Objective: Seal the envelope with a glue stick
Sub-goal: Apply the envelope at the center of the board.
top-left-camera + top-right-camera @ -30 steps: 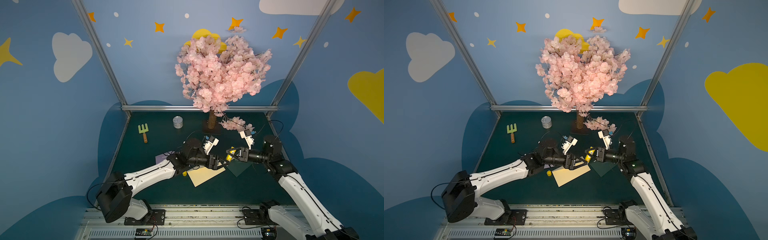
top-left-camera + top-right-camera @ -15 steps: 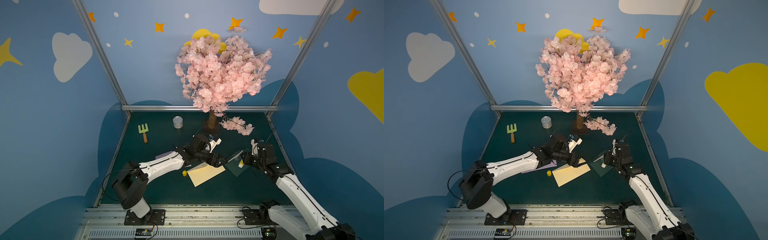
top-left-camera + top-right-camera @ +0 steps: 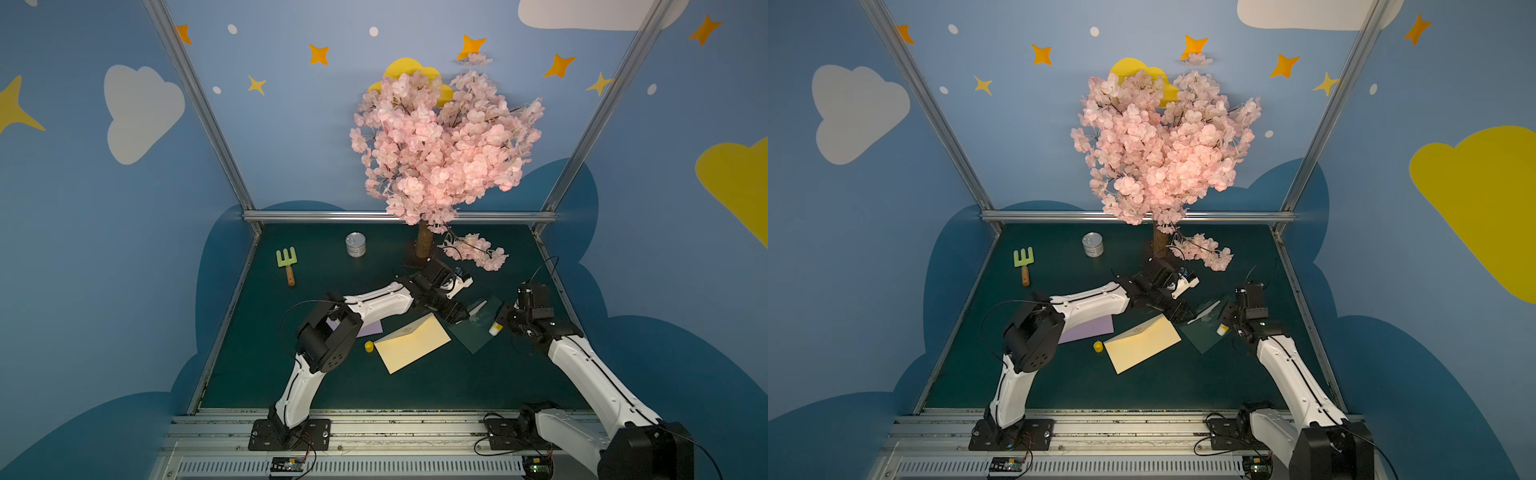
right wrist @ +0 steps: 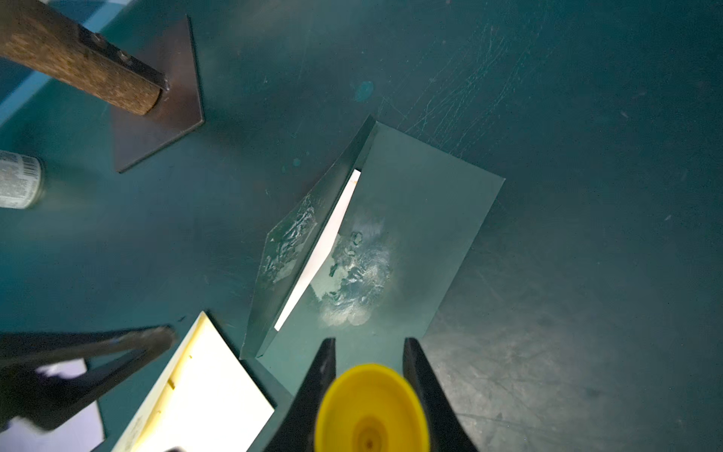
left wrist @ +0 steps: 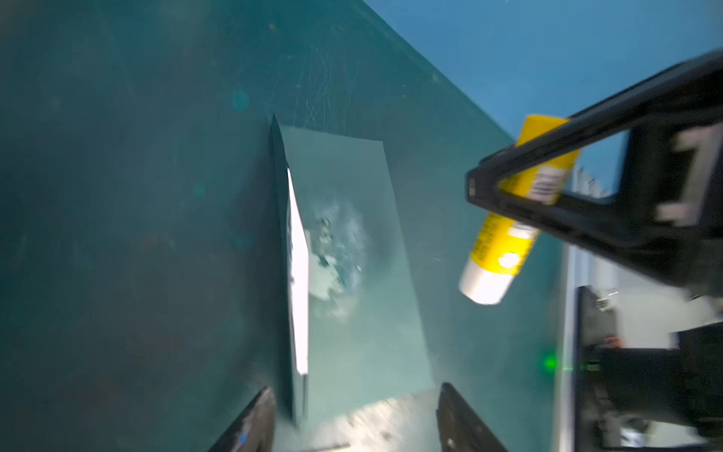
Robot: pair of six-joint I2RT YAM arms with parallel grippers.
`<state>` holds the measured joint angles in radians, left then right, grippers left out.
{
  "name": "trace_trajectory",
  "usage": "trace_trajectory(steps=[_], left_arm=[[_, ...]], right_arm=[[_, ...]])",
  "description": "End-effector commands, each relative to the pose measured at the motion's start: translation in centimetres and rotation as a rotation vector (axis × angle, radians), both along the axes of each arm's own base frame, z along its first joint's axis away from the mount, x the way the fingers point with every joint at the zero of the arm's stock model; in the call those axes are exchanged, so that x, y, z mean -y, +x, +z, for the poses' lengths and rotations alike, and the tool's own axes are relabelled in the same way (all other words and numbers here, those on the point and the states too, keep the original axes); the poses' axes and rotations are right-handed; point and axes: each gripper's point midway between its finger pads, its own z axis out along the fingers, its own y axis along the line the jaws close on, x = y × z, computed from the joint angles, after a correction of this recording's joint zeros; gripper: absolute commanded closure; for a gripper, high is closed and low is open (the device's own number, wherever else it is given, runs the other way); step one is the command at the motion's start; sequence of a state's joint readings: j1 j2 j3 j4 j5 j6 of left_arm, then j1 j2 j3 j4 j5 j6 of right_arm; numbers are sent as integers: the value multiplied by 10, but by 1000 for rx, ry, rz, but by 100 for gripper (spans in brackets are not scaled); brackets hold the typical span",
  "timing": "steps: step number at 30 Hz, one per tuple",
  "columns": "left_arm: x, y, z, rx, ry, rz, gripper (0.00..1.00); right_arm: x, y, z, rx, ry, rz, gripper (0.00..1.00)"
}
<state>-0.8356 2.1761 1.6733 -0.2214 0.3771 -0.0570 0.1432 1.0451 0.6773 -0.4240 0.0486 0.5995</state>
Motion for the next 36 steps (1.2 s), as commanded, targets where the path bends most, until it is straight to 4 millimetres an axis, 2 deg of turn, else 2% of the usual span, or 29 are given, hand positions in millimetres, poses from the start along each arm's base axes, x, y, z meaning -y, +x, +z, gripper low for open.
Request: trace_trajectory(steps=[1, 5, 11, 17, 18, 25, 28, 32, 36], left_arm=[[-2, 6, -24, 24, 91, -60, 42], [2, 16, -40, 5, 109, -72, 43], [10, 13, -52, -12, 124, -97, 48], [12, 6, -59, -35, 129, -106, 62], [13, 4, -60, -39, 130, -107, 65], [14, -4, -73, -26, 174, -100, 80], [11, -3, -77, -20, 196, -72, 86], [7, 1, -78, -19, 218, -21, 92], [2, 2, -78, -42, 233, 23, 96]], right_arm=[[-15, 7, 15, 42, 135, 18, 100], [-15, 5, 14, 26, 156, 24, 100], [-15, 2, 12, 19, 177, 31, 100], [-11, 2, 15, 42, 144, 44, 100], [-14, -1, 5, 28, 146, 64, 100], [-19, 1, -1, 71, 161, 84, 100], [-17, 1, -6, 99, 95, 53, 100], [-18, 1, -11, 155, -78, 63, 100], [-21, 2, 3, 328, -210, 42, 100]])
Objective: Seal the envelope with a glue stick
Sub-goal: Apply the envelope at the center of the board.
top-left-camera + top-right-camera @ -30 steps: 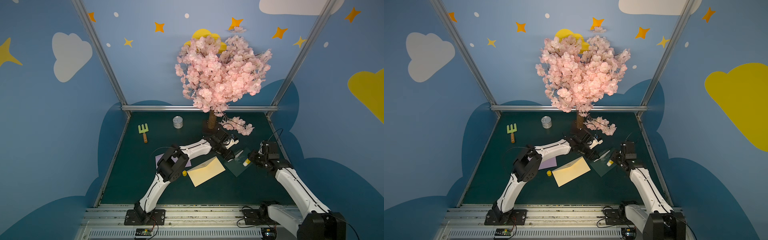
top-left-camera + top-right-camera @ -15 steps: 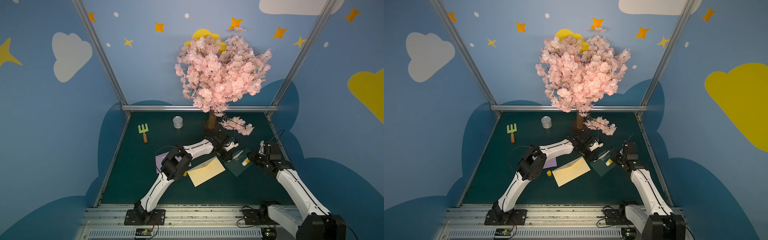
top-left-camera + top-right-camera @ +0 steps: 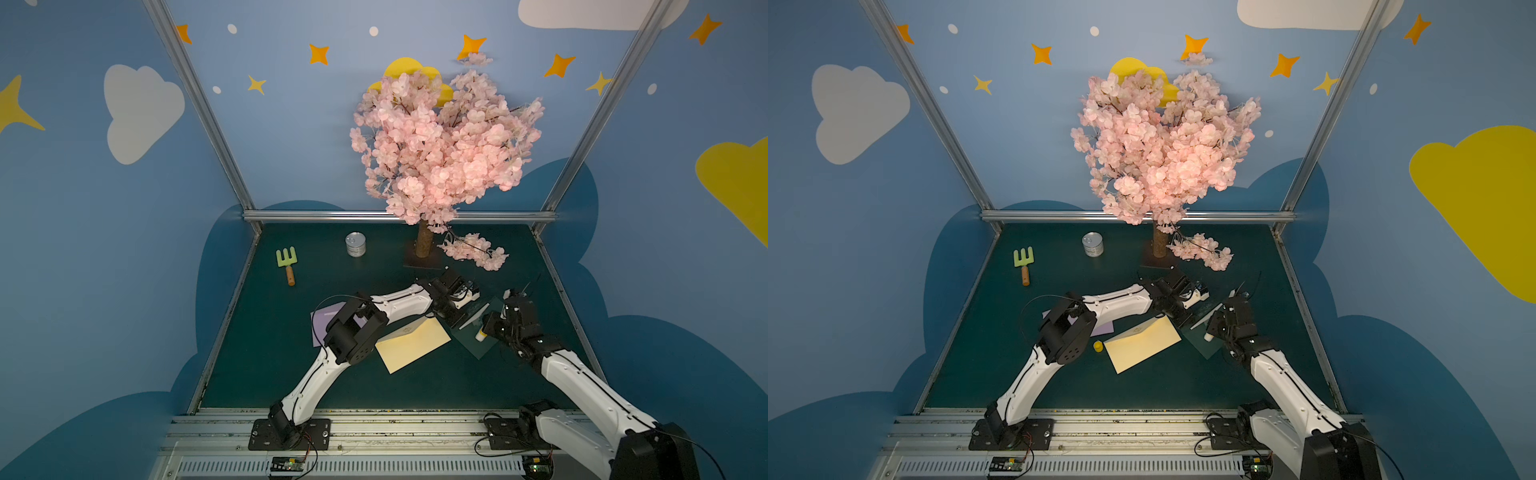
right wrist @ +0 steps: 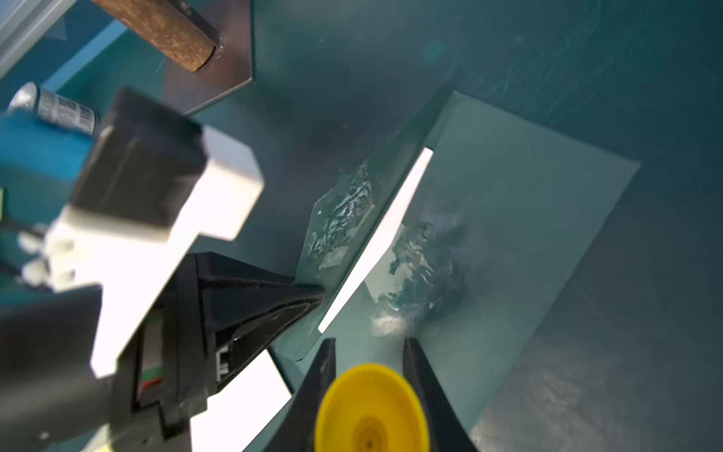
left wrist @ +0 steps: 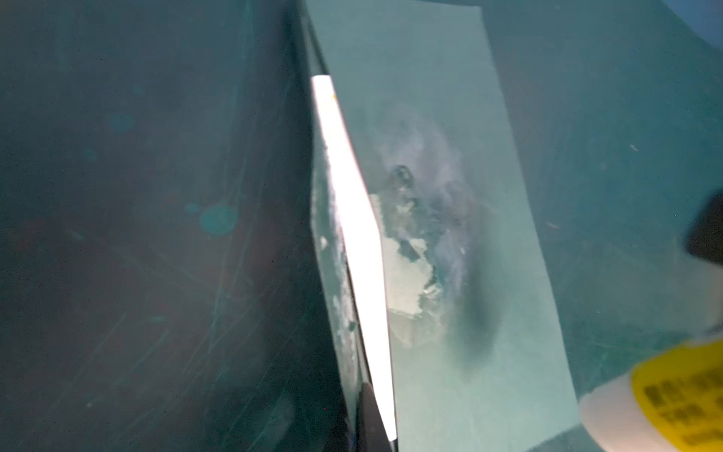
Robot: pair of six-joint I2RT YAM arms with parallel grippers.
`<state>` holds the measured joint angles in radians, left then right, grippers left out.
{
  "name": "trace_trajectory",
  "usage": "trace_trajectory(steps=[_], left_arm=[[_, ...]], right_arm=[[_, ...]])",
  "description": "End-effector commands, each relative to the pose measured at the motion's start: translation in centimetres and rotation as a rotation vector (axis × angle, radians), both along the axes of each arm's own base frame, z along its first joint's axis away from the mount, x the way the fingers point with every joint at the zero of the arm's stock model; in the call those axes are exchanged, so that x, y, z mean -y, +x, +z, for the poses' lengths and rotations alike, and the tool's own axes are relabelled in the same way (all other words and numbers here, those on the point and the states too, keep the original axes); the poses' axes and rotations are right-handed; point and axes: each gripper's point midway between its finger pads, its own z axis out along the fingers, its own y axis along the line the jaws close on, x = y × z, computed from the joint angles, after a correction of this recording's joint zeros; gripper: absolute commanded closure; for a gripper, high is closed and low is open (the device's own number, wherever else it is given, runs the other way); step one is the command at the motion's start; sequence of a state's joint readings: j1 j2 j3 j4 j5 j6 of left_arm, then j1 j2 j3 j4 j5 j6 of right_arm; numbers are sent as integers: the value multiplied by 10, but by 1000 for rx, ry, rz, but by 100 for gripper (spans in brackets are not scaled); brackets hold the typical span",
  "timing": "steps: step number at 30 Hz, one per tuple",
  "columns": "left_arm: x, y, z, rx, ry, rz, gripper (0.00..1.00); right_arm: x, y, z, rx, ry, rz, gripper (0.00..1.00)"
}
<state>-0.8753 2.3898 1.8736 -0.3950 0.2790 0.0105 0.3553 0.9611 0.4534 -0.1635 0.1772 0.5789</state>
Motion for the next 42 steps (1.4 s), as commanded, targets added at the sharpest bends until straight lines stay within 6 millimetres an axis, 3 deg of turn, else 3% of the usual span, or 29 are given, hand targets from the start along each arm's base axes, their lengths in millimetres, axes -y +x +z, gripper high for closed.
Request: trace_trajectory(steps=[1, 5, 10, 14, 19, 21, 23, 24, 26, 40, 42], left_arm=[[-11, 1, -6, -23, 40, 64, 96], [-15, -8, -5, -38, 34, 76, 97], [-16, -18, 2, -59, 12, 74, 97], [-15, -25, 9, -111, -2, 81, 97], [-19, -30, 13, -145, 10, 93, 97], [-18, -30, 12, -153, 18, 100, 90], [-16, -29, 11, -158, 22, 99, 76], [-14, -27, 12, -157, 19, 99, 65], [-12, -25, 12, -149, 18, 100, 58], [-4, -16, -5, -129, 33, 94, 60], [-3, -19, -8, -132, 36, 81, 65]], right_arm=[[16, 14, 32, 245, -140, -96, 100], [20, 13, 35, 332, -220, -115, 100], [11, 23, 27, 380, -192, -95, 100], [20, 32, 21, 390, -207, -169, 100], [12, 42, 22, 384, -171, -146, 100], [10, 43, 21, 381, -166, -135, 100], [11, 42, 21, 376, -170, -134, 100], [11, 41, 21, 376, -170, -133, 100], [12, 39, 22, 374, -163, -131, 100], [14, 30, 6, 327, -89, -131, 100], [13, 30, 4, 318, -77, -133, 100]])
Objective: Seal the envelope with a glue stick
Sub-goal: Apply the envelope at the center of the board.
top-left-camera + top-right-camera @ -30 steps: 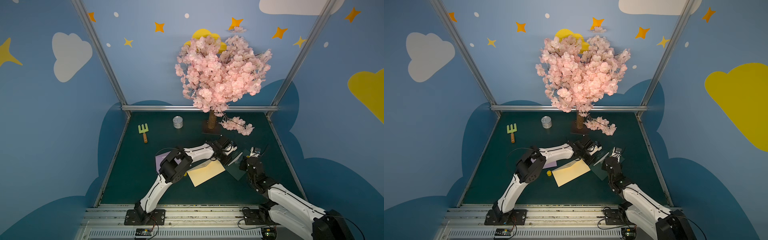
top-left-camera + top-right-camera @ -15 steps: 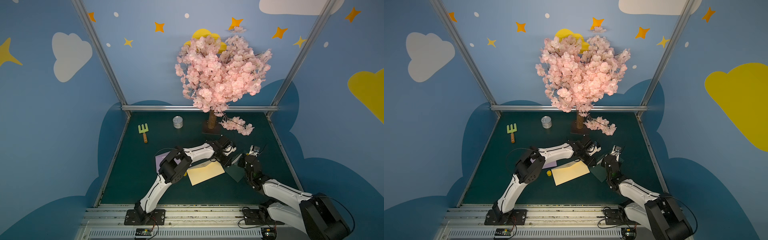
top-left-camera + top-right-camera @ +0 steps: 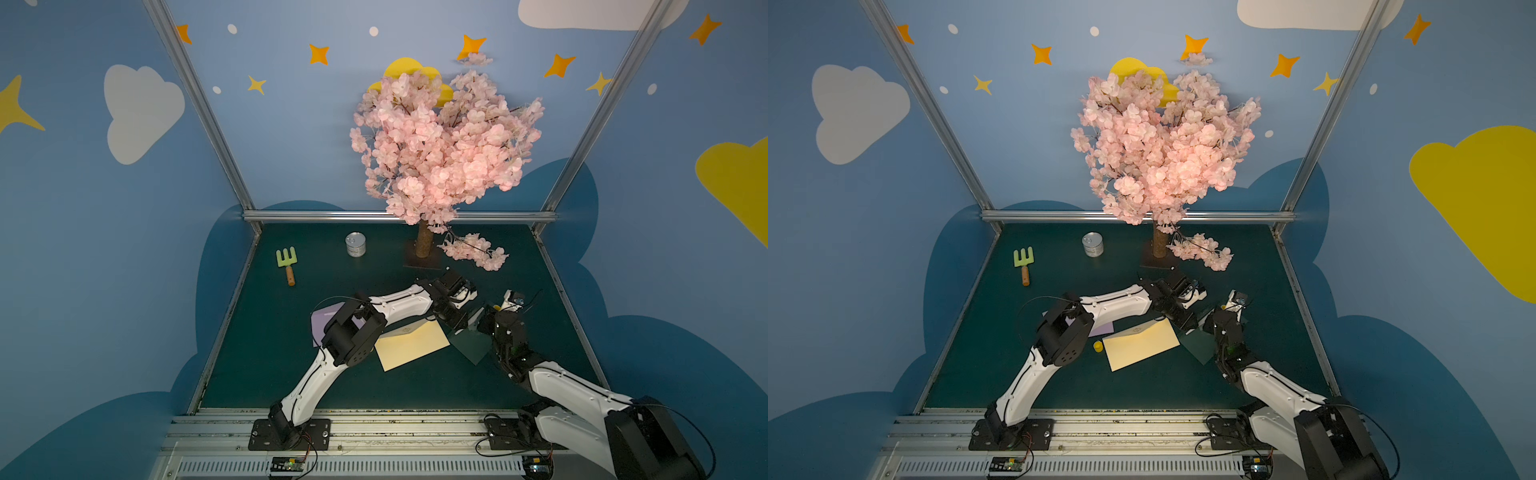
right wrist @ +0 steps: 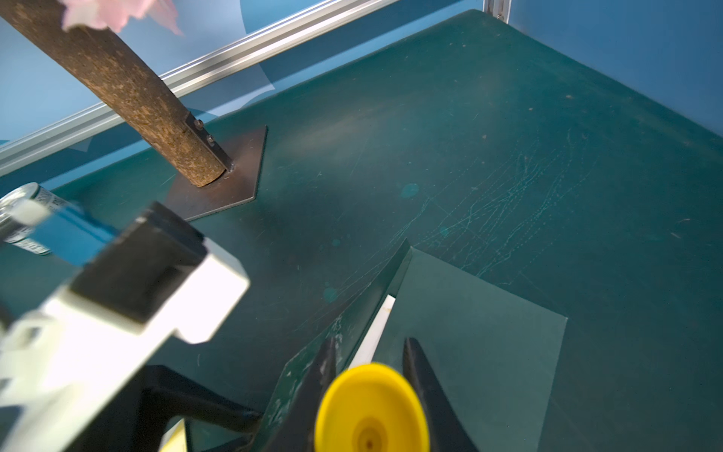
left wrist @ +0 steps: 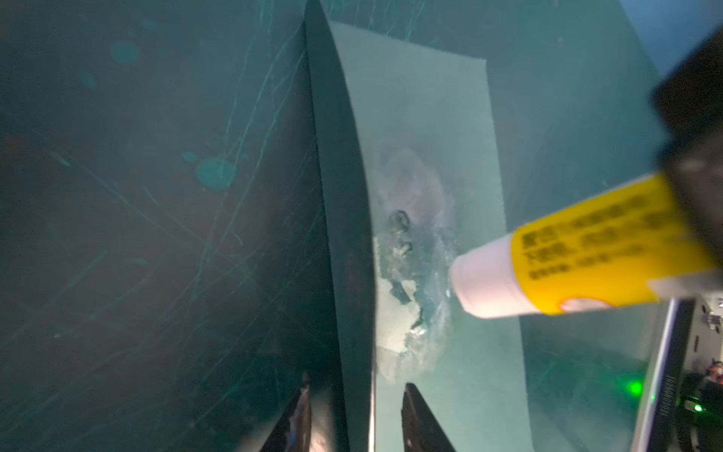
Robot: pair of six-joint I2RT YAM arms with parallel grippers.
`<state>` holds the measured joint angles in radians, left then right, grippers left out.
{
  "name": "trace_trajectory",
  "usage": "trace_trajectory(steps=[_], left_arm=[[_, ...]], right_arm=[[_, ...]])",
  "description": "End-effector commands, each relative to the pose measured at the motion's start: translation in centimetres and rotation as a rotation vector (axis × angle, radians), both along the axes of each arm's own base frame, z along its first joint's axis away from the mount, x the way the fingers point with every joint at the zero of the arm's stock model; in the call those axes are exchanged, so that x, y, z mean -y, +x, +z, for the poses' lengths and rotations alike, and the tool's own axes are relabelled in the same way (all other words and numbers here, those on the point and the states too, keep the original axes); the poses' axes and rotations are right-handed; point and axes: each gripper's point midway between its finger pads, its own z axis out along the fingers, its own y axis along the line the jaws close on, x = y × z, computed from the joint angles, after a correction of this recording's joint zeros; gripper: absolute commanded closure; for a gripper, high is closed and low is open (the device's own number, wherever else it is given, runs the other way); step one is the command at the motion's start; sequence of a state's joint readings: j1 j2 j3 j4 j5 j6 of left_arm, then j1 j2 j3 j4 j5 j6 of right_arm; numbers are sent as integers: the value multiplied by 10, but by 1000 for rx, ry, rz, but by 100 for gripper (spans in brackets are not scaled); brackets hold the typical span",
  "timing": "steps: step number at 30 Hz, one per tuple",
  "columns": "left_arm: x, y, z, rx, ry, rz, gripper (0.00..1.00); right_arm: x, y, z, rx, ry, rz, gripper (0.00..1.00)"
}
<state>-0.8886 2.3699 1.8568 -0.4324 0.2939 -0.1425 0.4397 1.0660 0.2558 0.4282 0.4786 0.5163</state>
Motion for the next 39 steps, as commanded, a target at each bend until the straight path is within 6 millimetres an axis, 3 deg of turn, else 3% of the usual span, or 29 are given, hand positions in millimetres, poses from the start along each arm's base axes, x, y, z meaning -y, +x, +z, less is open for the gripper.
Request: trace_trajectory(steps=[1, 7, 16, 30, 35, 39], left_arm=[[-1, -4, -10, -9, 25, -23, 70], [-1, -8, -13, -2, 36, -23, 97], [-4, -11, -14, -8, 55, -10, 97], [-22, -6, -12, 4, 114, 79, 97], [-25, -7, -12, -19, 107, 102, 97], [-23, -9, -11, -36, 95, 108, 97]], right_arm=[[0, -3, -7, -19, 28, -2, 100], [-11, -7, -18, -89, -23, 93, 100], [-13, -11, -41, -113, -3, 79, 100], [44, -22, -59, -240, -26, -377, 100], [41, -18, -56, -199, -32, -378, 100], [28, -11, -56, -128, 11, -312, 100]])
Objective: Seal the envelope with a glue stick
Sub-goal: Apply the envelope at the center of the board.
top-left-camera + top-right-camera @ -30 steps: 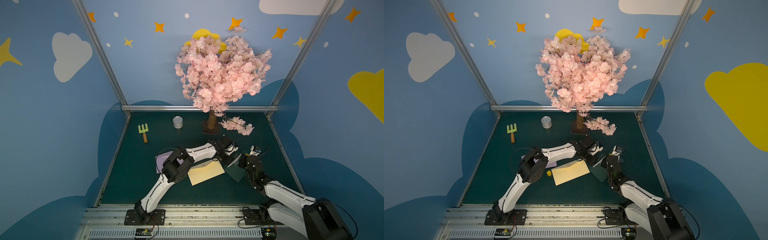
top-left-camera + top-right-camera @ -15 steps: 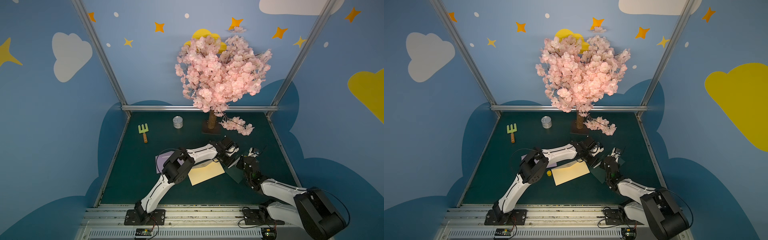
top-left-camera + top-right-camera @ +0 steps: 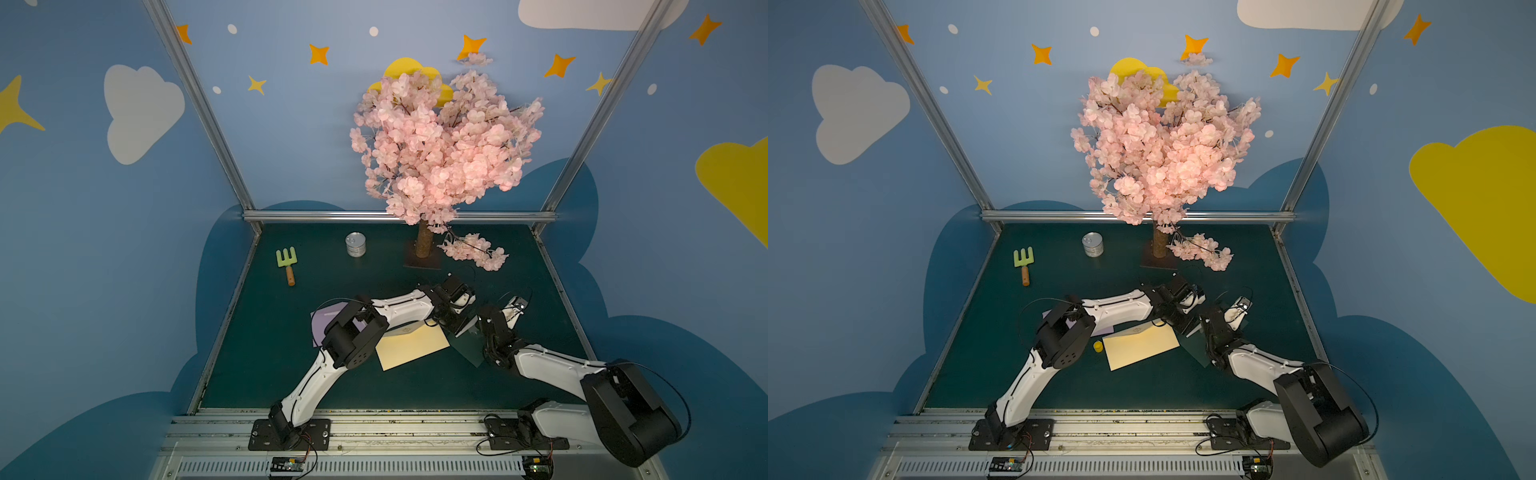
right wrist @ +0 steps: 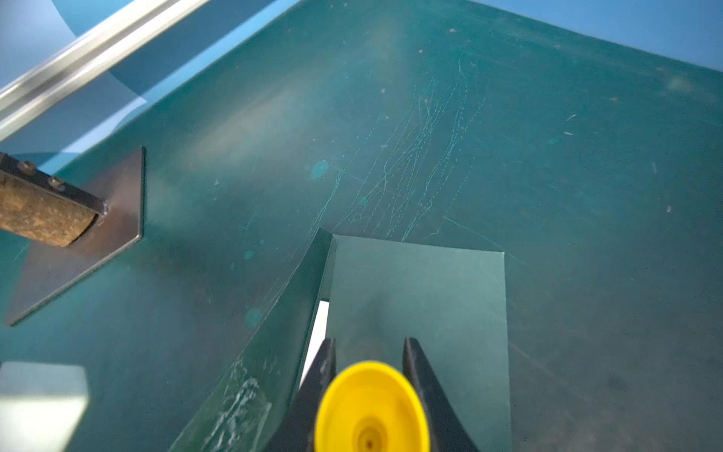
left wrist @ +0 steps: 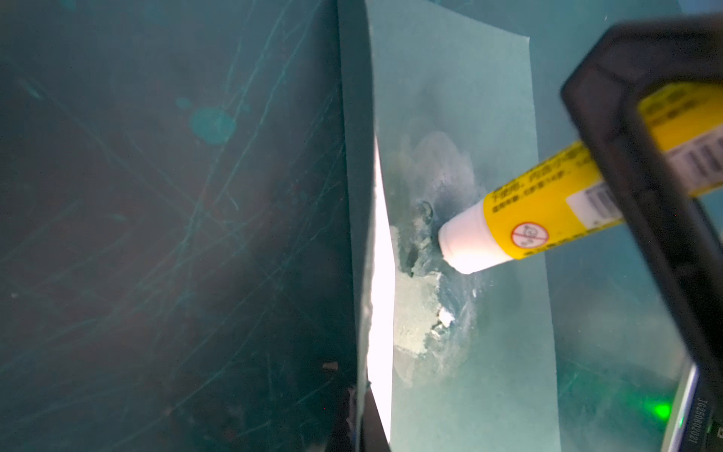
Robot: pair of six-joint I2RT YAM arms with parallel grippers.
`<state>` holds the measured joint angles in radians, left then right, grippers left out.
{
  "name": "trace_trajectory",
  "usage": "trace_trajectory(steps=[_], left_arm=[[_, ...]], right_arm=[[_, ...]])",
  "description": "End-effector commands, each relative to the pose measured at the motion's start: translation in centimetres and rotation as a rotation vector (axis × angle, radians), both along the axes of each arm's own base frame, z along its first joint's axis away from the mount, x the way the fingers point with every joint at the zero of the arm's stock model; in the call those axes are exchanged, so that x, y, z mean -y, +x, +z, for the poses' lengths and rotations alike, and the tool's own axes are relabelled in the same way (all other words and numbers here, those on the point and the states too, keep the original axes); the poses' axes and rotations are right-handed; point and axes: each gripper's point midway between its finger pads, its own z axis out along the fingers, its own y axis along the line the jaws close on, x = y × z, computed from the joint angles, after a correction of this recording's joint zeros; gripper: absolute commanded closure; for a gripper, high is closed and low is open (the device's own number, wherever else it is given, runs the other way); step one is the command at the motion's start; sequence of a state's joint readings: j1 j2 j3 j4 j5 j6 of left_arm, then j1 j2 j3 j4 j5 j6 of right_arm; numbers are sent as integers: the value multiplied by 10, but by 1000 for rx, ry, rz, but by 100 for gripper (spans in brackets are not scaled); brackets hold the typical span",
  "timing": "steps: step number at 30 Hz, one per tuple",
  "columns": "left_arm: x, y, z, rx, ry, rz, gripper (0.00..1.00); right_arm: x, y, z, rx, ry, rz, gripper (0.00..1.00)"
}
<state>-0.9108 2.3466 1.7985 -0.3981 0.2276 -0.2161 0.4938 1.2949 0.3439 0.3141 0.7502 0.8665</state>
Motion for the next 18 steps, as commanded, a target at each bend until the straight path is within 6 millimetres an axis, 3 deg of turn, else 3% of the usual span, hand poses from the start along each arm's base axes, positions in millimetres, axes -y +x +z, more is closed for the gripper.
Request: trace_trajectory(steps=[1, 5, 10, 18], left_arm=[[-19, -3, -4, -42, 56, 42, 97], [-18, 0, -3, -50, 43, 54, 97], [-21, 8, -5, -64, 40, 81, 97], [-26, 13, 3, -50, 31, 84, 97]], right_arm=[[-3, -9, -21, -23, -30, 60, 100], [-31, -11, -23, -6, -3, 205, 100], [-51, -34, -25, -58, -65, 306, 100], [-49, -56, -29, -90, -180, 306, 100]])
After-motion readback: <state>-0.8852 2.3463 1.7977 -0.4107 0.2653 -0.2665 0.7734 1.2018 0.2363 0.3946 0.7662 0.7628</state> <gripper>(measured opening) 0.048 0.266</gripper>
